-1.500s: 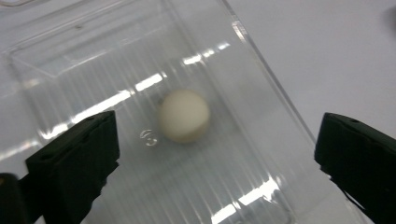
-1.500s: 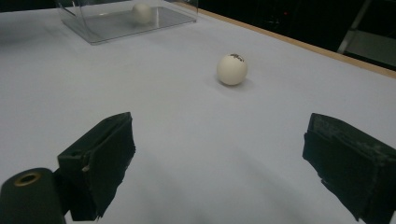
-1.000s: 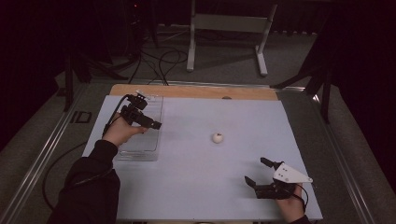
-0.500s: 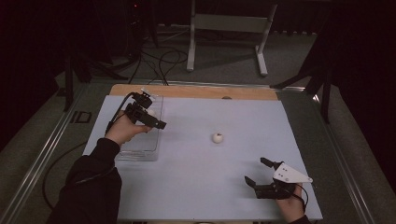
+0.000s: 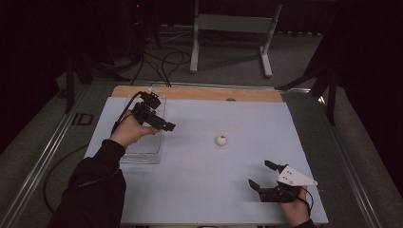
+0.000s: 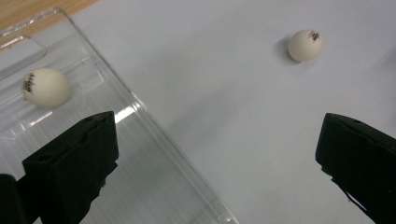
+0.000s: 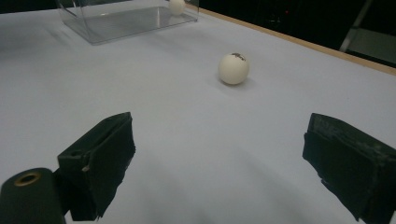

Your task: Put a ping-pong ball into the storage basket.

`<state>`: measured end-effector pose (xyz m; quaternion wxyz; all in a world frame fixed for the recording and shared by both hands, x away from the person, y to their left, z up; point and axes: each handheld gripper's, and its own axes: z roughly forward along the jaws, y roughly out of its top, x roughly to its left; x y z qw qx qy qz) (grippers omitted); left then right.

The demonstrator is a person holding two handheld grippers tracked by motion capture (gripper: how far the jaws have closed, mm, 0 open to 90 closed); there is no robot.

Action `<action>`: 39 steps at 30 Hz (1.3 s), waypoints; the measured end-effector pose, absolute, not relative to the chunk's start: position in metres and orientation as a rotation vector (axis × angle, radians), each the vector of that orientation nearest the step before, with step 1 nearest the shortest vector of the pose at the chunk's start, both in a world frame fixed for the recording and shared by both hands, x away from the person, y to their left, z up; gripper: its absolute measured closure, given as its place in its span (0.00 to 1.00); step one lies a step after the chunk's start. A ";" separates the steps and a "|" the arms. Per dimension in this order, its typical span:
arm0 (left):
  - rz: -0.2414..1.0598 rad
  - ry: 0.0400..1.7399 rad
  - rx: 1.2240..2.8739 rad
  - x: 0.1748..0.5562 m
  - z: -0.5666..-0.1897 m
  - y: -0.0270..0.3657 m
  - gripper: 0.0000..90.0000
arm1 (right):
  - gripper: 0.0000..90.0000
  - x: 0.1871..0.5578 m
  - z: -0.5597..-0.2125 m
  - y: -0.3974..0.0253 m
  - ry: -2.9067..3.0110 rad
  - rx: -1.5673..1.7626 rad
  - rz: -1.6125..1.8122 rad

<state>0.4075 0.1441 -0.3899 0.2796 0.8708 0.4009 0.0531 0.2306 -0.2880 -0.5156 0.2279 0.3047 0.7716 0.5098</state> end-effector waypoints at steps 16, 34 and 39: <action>0.135 0.976 2.353 0.403 -0.383 0.117 0.01 | 0.10 0.231 -0.515 -0.288 2.125 0.832 1.399; 0.129 0.883 2.355 0.399 -0.383 0.090 0.01 | 0.10 0.231 -0.515 -0.288 2.122 0.829 1.405; 0.113 0.856 2.374 0.399 -0.384 0.080 0.01 | 0.10 0.231 -0.515 -0.288 2.123 0.827 1.404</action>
